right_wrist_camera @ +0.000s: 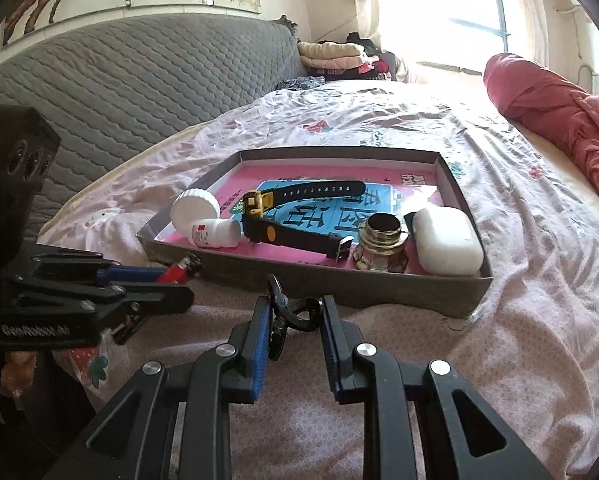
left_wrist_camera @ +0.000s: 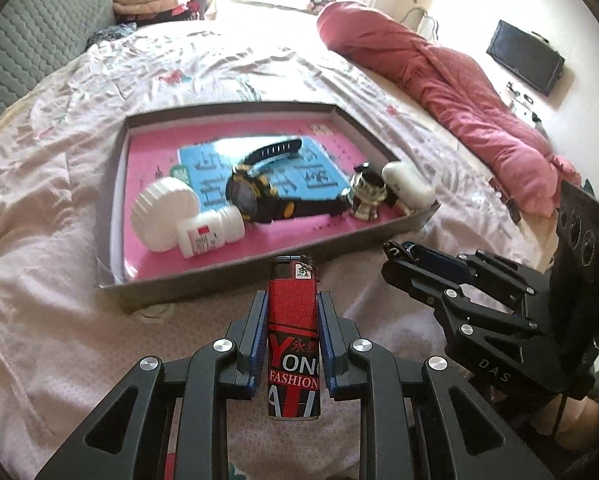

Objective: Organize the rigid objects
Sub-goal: 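Lift the red lighter and carry it over the tray with the left gripper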

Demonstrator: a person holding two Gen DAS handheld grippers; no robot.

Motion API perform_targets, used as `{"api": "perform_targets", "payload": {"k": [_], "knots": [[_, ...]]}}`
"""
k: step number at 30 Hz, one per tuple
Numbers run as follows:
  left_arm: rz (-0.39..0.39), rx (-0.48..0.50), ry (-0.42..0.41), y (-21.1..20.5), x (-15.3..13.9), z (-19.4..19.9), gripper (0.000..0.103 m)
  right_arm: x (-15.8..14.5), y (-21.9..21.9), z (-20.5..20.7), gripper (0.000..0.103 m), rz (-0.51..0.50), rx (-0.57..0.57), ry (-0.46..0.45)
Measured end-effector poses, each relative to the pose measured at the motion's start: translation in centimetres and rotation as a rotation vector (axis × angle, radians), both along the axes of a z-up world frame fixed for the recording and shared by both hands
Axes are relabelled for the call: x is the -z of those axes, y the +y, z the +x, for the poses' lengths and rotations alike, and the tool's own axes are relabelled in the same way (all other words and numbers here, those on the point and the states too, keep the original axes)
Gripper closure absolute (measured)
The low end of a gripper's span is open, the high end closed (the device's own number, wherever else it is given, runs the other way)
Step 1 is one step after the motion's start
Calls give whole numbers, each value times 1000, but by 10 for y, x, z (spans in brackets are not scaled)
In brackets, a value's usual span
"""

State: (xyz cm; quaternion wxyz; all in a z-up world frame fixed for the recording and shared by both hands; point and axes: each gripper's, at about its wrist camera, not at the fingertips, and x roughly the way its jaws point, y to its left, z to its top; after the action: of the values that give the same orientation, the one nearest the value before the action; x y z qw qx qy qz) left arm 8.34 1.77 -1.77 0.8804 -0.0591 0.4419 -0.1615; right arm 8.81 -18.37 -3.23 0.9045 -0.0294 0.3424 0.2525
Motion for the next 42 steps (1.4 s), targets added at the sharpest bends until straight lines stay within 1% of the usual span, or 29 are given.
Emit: {"api": "perform_targets", "payload": {"k": [9, 12, 19, 26, 33, 36, 42], "knots": [[-15, -41, -64, 3, -28, -5, 80, -23, -12, -8, 79, 21, 38, -95], [-3, -54, -87, 3, -37, -5, 80, -30, -15, -9, 79, 31, 58, -125], [0, -81, -126, 1, -52, -3, 80, -36, -22, -7, 79, 57, 85, -149], [8, -108, -131, -1, -55, 0, 80, -41, -23, -2, 79, 83, 99, -165], [2, -160, -127, 10, -52, 14, 80, -46, -25, 7, 79, 99, 121, -187], [-7, -179, -123, 14, -49, 23, 80, -45, -28, 13, 79, 105, 133, -185], [10, -206, -112, 13, -37, 44, 80, -34, -26, 28, 79, 83, 130, -162]]}}
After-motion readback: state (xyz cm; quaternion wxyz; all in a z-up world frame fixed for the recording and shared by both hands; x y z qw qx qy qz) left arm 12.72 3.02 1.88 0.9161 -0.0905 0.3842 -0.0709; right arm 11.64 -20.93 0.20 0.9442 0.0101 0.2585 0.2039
